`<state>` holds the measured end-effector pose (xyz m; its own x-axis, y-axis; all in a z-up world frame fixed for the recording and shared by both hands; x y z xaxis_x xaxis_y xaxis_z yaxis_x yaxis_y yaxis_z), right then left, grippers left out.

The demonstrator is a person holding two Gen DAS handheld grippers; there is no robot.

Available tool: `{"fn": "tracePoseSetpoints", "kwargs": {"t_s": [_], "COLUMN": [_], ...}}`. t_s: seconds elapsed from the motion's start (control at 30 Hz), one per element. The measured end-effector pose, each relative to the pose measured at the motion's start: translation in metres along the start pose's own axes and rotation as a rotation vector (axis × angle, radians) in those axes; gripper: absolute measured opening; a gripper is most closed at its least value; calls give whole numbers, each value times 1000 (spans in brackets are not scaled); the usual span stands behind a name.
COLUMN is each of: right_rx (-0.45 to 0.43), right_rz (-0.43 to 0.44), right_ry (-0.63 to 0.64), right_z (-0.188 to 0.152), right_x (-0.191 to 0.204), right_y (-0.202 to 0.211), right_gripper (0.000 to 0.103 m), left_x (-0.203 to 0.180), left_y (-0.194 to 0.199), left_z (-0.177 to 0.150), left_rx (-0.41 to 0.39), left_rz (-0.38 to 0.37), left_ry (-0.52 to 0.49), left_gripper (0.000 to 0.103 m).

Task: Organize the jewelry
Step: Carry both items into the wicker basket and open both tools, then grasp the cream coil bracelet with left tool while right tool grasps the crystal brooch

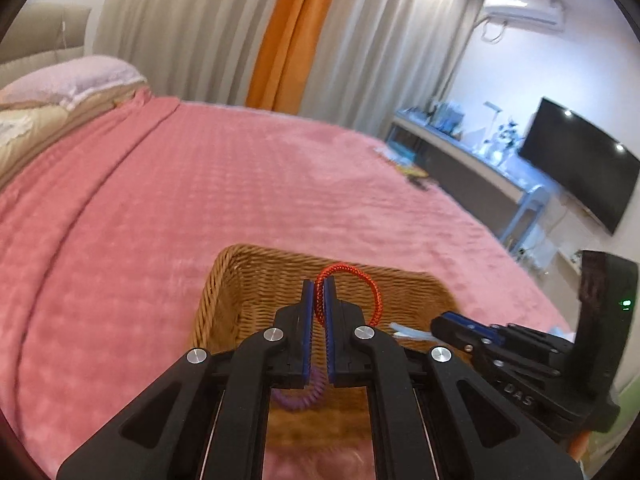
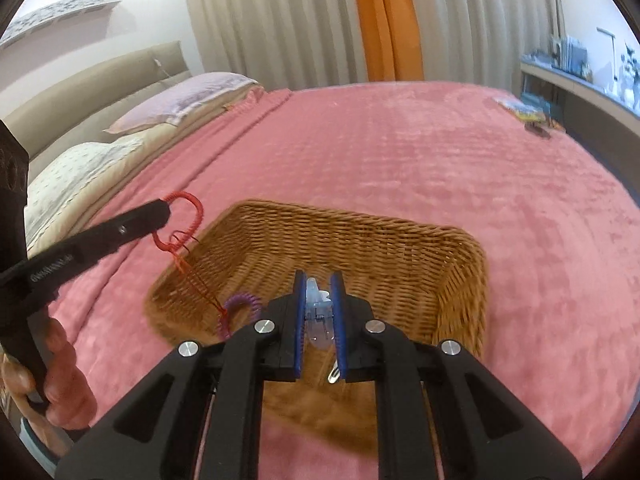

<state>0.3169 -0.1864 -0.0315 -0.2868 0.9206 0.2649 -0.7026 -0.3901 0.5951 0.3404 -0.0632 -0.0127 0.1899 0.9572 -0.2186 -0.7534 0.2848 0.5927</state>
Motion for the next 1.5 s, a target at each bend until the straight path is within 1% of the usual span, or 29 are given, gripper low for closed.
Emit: {"fn": "tracePoseSetpoints", "kwargs": {"t_s": [0.13, 0.23, 0.3, 0.4, 0.43, 0.47, 0.5, 0.53, 0.57, 0.6, 0.63, 0.67, 0.7, 0.8, 0.87, 0.97, 1.07, 1.13, 1.2, 1.3, 1.4, 1.5], "right_rx": [33, 54, 69, 92, 96, 102, 111, 113, 111, 102, 86, 72, 47, 17, 0, -30, -49, -58, -46, -8, 40, 81], "right_rz": [-4, -10, -18, -13, -14, -13, 0, 12, 20, 24, 26, 24, 22, 47, 48, 48, 45, 24, 14, 11, -8, 3], "right_ry": [-17, -11, -7, -7, -6, -8, -16, -22, -28, -33, -32, -29, -25, -19, -5, 21, 30, 35, 34, 2, -20, -48], "right_z": [-5, -11, -15, -21, -23, -24, -26, -26, -26, -25, -24, -22, -21, -24, -28, -40, -58, -73, -90, -114, -141, -160], "right_x": [-10, -12, -13, -13, -13, -14, -14, -13, -13, -12, -11, -9, -6, 5, 13, 23, 27, 27, 25, 18, 11, 7], "right_y": [-23, -33, -38, -45, -46, -46, -45, -43, -40, -34, -26, -19, -7, 20, 37, 67, 91, 102, 107, 102, 92, 84], "right_gripper": [10, 11, 11, 11, 11, 11, 12, 13, 19, 30, 34, 42, 43, 43, 43, 43, 43, 43, 43, 43, 42, 42], "left_x": [5, 7, 8, 6, 5, 4, 3, 3, 2, 1, 0, -1, -2, -1, 2, 8, 19, 25, 33, 50, 61, 72], "left_y": [-34, -47, -53, -59, -59, -58, -55, -51, -44, -38, -28, -17, -7, 29, 62, 99, 129, 137, 139, 129, 112, 96], "left_z": [-7, -19, -25, -34, -37, -39, -40, -40, -40, -40, -39, -39, -38, -39, -42, -51, -71, -87, -103, -131, -152, -167], "left_rx": [47, 88, 112, 147, 160, 168, 173, 166, 155, 148, 138, 124, 110, 73, 36, 0, -16, -11, 2, 53, 100, 148], "left_rz": [21, 39, 48, 41, 42, 40, 29, 28, 28, 24, 13, 8, 7, 4, -2, -15, -11, -1, 11, 32, 53, 60], "left_ry": [-1, -12, -22, -33, -37, -38, -37, -40, -46, -52, -54, -57, -63, -78, -78, -62, -40, -26, -11, 30, 53, 79], "left_gripper": [3, 3, 3, 4, 5, 8, 18, 23, 24, 29, 32, 33, 34, 35, 35, 35, 35, 35, 35, 35, 35, 35]}}
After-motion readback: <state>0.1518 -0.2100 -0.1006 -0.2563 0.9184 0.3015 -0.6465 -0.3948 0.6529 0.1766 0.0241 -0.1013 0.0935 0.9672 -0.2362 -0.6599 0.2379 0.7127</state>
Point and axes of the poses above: each gripper's, at about its wrist camera, not at the fingertips, and y roughly against the way its jaws point, x to its left, z to its top, the point moved 9 cm from there along -y, roughly the way its jaws point, and after that the axes turned 7 degrees about z, right-handed, at the moved point
